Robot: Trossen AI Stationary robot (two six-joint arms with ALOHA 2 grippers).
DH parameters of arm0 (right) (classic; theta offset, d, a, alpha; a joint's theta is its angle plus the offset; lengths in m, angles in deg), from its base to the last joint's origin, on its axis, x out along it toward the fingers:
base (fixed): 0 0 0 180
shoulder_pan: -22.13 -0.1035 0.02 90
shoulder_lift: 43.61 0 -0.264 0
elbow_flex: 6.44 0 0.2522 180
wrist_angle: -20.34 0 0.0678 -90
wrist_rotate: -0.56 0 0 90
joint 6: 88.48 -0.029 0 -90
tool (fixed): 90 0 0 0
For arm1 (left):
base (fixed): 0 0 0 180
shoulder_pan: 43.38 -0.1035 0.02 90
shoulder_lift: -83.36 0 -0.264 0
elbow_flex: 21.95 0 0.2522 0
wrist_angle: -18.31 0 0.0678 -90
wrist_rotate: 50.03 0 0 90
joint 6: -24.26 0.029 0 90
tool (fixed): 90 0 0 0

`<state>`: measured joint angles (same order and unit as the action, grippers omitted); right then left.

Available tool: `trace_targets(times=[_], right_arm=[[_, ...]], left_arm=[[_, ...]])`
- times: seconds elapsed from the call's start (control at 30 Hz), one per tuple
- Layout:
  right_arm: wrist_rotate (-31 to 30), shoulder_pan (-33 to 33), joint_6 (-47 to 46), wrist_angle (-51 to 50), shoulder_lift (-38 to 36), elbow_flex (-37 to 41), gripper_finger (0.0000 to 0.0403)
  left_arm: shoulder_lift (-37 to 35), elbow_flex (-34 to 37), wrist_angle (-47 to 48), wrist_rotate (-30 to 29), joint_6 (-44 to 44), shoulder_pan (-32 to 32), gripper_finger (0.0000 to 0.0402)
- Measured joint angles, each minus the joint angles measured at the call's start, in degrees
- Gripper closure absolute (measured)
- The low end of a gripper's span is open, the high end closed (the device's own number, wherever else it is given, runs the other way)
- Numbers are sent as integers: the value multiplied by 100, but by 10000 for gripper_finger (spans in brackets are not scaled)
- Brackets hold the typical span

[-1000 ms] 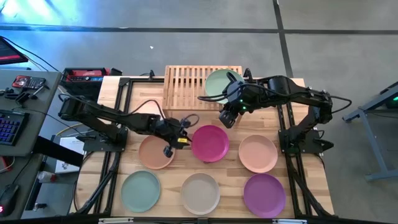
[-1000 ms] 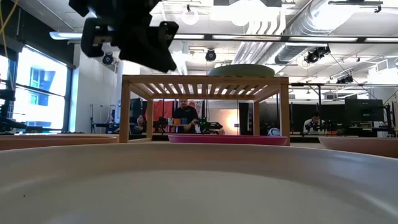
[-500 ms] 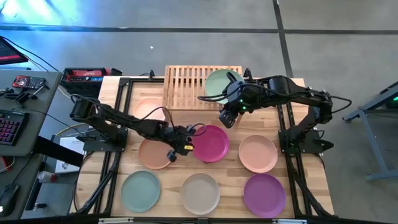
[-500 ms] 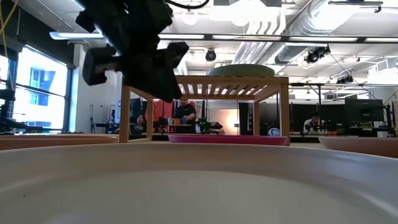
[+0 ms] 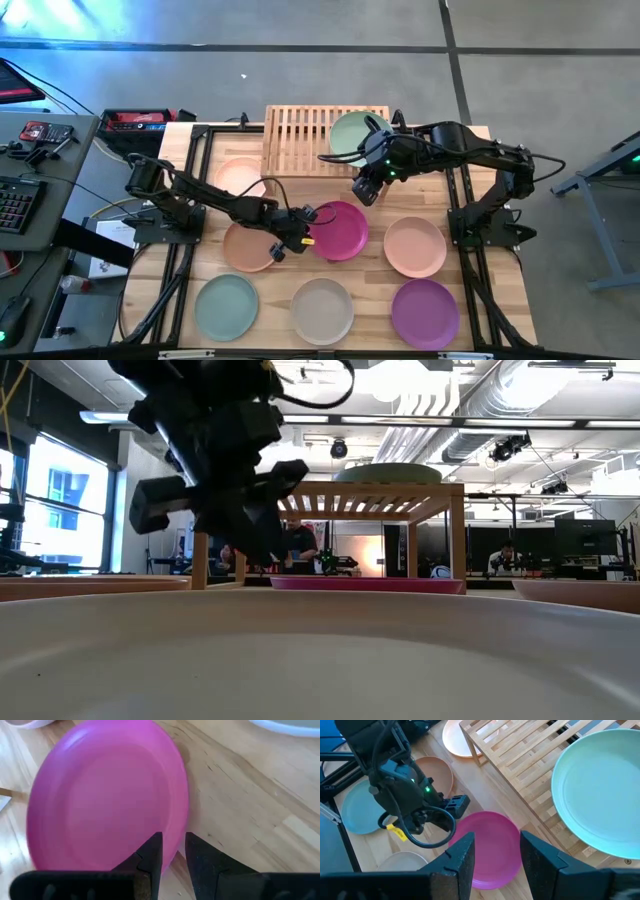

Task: Place and stack plates onto a shelf
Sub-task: Stack the pink plate on top of the green plate on the shelf

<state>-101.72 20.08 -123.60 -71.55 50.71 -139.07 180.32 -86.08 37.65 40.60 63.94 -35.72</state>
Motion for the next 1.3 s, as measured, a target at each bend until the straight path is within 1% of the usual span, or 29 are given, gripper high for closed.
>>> trace_targets(times=[0.27,0.43,0.73,1.3], right_arm=[[0,0,33,-2,0,0,270],[0,0,48,-2,0,0,270],[0,0,42,-2,0,0,270],[-2,0,-2,-2,0,0,270]], left_arm=[[107,2,-54,-12,10,0,328],[105,2,-102,-35,299,-2,328],[133,2,-81,-64,493,-2,328],[133,1,-43,-131,516,-13,328]])
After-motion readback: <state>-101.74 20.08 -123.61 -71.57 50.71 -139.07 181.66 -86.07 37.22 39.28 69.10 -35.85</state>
